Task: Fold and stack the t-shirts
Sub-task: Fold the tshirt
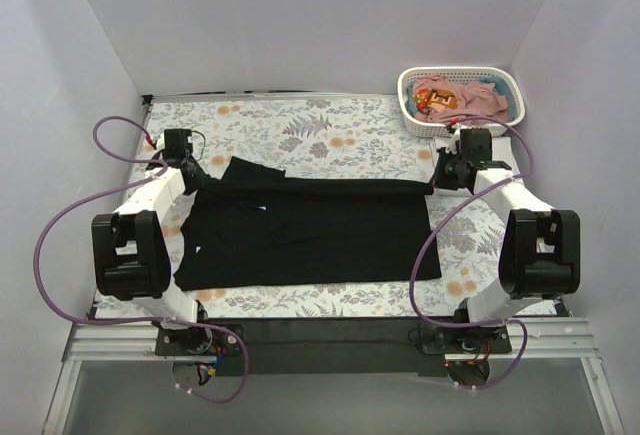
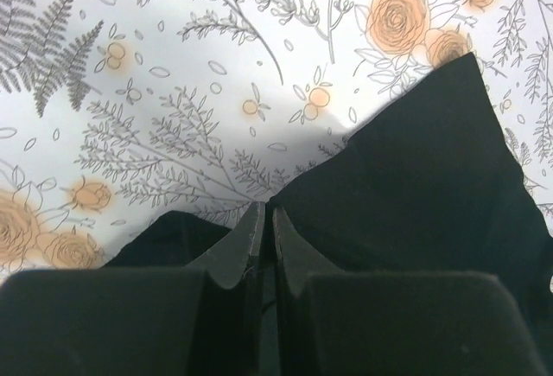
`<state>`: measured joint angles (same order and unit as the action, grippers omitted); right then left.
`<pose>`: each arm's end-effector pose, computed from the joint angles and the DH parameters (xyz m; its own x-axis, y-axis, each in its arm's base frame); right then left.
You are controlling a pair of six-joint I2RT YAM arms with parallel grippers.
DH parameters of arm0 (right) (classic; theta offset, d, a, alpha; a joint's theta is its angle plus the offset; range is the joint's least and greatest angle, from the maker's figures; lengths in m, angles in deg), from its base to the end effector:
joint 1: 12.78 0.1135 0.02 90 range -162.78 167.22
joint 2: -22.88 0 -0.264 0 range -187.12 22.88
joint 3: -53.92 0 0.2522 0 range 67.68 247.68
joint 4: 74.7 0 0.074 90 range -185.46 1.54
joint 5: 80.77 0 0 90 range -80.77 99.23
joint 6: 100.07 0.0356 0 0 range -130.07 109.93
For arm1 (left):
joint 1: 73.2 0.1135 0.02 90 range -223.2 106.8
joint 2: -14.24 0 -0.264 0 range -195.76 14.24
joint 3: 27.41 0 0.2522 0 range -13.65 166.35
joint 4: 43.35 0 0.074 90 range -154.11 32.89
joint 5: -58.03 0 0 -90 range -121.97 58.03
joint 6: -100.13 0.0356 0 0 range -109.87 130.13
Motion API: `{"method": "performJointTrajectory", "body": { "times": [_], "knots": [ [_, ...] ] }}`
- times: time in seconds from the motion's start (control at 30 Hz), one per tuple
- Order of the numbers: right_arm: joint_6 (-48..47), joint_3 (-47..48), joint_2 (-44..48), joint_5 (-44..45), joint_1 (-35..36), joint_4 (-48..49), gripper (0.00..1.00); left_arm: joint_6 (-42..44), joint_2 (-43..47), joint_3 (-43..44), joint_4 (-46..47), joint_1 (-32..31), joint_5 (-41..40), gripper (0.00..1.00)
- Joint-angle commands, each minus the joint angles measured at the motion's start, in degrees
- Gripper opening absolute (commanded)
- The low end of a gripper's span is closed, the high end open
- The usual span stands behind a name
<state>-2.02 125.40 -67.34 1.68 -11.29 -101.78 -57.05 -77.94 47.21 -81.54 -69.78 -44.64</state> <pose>0.3358 0.0134 0.2181 -0.7263 0.1200 -0.6769 -0.0158 0.9815 0.1909 0.3306 0.0276 0.2113 -0.1528 -0.9100 -0.3854 -0.8309 0.3294 -0.4484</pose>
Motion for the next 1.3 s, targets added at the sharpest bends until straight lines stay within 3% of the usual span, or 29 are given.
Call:
{"method": "performJointTrajectory", "body": {
  "times": [0.0,0.33,0.73,1.1,1.23,1.27],
  "knots": [
    [1.17,-2.77,3.02,2.36,-0.71,2.24,0.01,-1.38,4.55,-2.15,-1.06,0.89,-3.06,0.0],
    [3.9,-8.66,6.98,1.58,-0.97,3.3,0.01,-5.24,10.35,-9.09,-0.1,0.97,-4.29,0.0],
    [4.25,-10.43,10.41,2.89,-0.97,3.39,0.01,-6.73,12.03,-8.65,-1.41,0.97,-6.14,0.0],
    [3.9,-13.59,5.93,1.31,-0.97,4.79,0.01,-9.02,11.06,-14.8,-0.01,0.97,-5.35,0.0],
    [3.46,-12.63,3.82,-0.7,-0.97,4.71,0.06,-9.9,11.76,-15.25,0.25,0.97,-5.0,0.14],
    [3.46,-12.54,3.82,-0.88,-0.97,4.53,0.16,-9.9,12.28,-15.25,0.17,0.97,-4.83,0.31]
  ]
}}
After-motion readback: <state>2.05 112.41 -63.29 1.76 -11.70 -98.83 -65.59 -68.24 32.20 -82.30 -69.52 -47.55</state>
